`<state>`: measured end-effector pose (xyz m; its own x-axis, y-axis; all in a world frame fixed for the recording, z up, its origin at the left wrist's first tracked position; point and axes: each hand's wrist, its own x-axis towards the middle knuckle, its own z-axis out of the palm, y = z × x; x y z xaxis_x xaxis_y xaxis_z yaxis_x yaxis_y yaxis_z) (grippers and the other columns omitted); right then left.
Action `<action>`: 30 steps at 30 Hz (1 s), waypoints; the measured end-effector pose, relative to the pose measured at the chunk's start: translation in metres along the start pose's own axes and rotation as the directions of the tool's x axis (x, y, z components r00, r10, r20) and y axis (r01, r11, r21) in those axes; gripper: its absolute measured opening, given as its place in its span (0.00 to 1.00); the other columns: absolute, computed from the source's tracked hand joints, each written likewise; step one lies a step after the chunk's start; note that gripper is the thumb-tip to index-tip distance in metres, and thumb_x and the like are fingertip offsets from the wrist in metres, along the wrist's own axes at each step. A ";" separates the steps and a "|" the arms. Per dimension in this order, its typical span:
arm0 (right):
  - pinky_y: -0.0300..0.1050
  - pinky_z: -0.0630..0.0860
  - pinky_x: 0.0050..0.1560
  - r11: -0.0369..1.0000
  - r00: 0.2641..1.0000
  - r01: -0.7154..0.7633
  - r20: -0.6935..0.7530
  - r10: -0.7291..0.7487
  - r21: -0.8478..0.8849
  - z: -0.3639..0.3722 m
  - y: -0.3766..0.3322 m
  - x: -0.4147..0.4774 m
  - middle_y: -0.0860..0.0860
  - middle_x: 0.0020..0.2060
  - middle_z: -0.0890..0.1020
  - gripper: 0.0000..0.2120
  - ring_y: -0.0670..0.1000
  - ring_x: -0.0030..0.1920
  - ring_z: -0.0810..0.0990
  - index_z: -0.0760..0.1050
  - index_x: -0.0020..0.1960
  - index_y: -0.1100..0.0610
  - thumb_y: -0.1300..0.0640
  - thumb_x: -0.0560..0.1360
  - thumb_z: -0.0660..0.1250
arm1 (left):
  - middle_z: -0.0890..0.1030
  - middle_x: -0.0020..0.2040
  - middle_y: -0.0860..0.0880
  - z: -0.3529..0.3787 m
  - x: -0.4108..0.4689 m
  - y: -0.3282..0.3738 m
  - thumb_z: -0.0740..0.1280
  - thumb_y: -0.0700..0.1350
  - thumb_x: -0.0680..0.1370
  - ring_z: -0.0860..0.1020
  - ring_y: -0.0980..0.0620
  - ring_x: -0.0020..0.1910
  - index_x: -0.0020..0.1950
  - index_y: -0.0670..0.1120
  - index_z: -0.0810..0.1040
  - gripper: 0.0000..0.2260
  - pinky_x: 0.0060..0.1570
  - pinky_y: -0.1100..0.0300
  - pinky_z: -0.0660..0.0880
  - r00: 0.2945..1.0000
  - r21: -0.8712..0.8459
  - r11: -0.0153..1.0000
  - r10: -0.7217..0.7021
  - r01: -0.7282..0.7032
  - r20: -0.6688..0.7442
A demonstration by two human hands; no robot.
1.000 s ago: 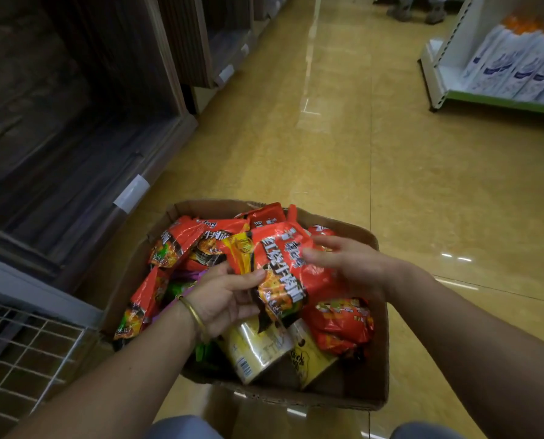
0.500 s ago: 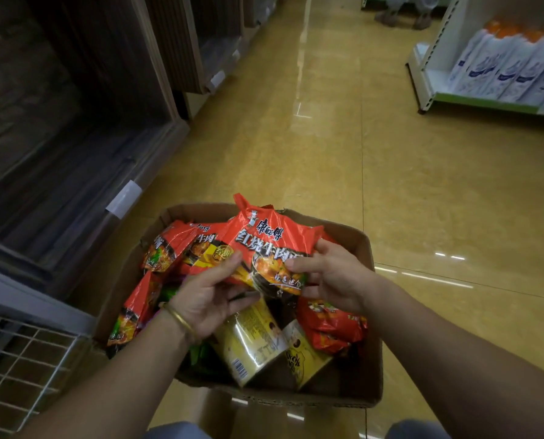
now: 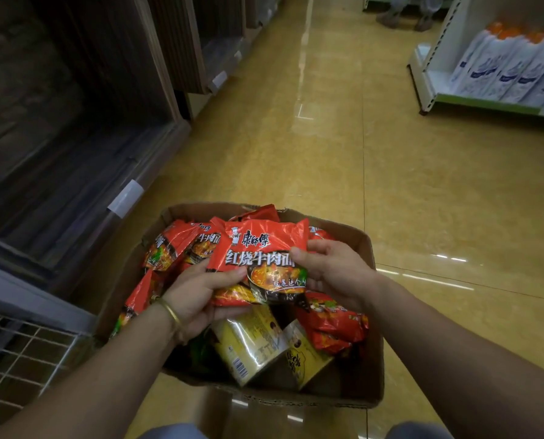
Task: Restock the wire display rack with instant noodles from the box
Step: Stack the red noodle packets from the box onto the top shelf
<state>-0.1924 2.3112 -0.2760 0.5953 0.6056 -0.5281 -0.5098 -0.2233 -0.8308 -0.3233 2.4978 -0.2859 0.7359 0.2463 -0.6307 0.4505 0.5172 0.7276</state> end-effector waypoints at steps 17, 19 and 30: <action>0.54 0.71 0.69 0.449 0.905 -0.229 -0.358 -0.228 -0.864 -0.046 0.053 0.049 0.54 0.71 0.67 0.46 0.56 0.69 0.71 0.60 0.76 0.54 0.41 0.66 0.78 | 0.85 0.52 0.43 -0.007 0.020 -0.025 0.71 0.36 0.75 0.84 0.43 0.50 0.59 0.45 0.79 0.13 0.43 0.48 0.83 0.977 -0.147 0.980 0.104 -0.133 -0.187; 0.55 0.70 0.70 0.422 0.901 -0.254 -0.371 -0.224 -0.870 -0.046 0.062 0.057 0.54 0.72 0.67 0.45 0.57 0.70 0.70 0.57 0.77 0.54 0.41 0.69 0.76 | 0.85 0.52 0.43 -0.009 0.021 -0.027 0.71 0.36 0.74 0.84 0.43 0.51 0.59 0.45 0.79 0.14 0.43 0.48 0.82 0.977 -0.146 0.980 0.108 -0.136 -0.186; 0.47 0.76 0.47 0.658 0.826 -0.068 -0.412 -0.384 -0.750 -0.047 0.018 0.042 0.50 0.49 0.83 0.12 0.53 0.48 0.81 0.76 0.59 0.51 0.48 0.78 0.65 | 0.85 0.53 0.43 -0.009 0.028 -0.024 0.72 0.37 0.74 0.84 0.42 0.52 0.59 0.45 0.79 0.14 0.47 0.46 0.82 0.969 -0.125 0.981 0.121 -0.150 -0.214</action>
<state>-0.1472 2.2970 -0.3211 0.9436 0.2714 -0.1896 0.0899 -0.7611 -0.6423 -0.3179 2.5000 -0.3238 0.6598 0.4763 -0.5812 0.2688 0.5727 0.7744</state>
